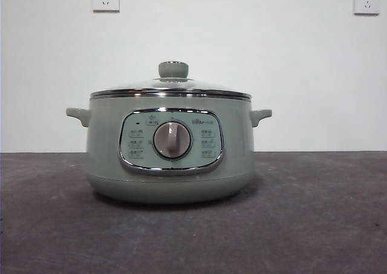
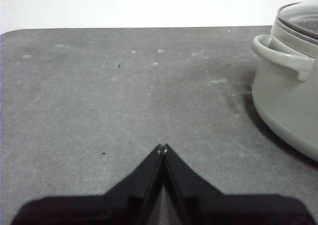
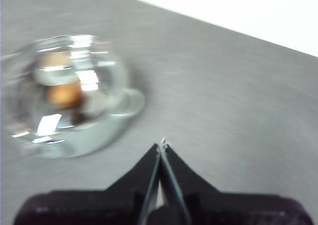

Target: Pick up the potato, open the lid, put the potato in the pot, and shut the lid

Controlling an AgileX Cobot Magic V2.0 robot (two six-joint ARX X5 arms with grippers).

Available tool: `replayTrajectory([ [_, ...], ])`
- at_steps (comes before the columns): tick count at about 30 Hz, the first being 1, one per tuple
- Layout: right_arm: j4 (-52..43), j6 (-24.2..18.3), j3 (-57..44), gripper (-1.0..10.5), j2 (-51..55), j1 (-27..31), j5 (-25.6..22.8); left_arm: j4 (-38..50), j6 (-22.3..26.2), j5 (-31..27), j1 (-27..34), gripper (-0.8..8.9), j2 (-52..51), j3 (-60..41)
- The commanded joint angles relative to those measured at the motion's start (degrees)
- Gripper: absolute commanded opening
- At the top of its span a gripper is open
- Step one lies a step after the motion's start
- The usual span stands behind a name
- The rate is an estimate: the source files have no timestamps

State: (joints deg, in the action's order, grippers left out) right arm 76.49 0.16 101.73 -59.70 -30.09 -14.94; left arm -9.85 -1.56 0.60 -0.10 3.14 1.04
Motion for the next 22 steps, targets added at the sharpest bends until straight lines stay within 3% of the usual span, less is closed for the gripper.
replayTrajectory([
  [1, -9.8, -1.2, -9.0, 0.0, 6.0, 6.0, 2.2, 0.3, -0.4, -0.2, 0.2, 0.0, 0.1, -0.6],
  [6, -34.5, -4.2, -35.2, 0.0, 21.8, 17.5, 6.6, 0.3, -0.4, -0.2, 0.2, -0.01, 0.2, -0.6],
  [12, -56.2, -2.6, -65.9, 0.0, 37.9, 28.6, 8.8, 0.3, -0.4, -0.2, 0.2, -0.01, 0.2, -0.6],
  [17, -62.9, 3.9, -84.1, 0.0, 48.0, 33.7, 12.6, 0.3, -0.4, -0.2, 0.2, 0.0, 0.2, -0.6],
  [22, -68.2, 4.9, -94.4, 0.0, 54.1, 34.2, 12.6, 0.3, -0.4, -0.2, 0.2, -0.01, 0.2, -0.6],
])
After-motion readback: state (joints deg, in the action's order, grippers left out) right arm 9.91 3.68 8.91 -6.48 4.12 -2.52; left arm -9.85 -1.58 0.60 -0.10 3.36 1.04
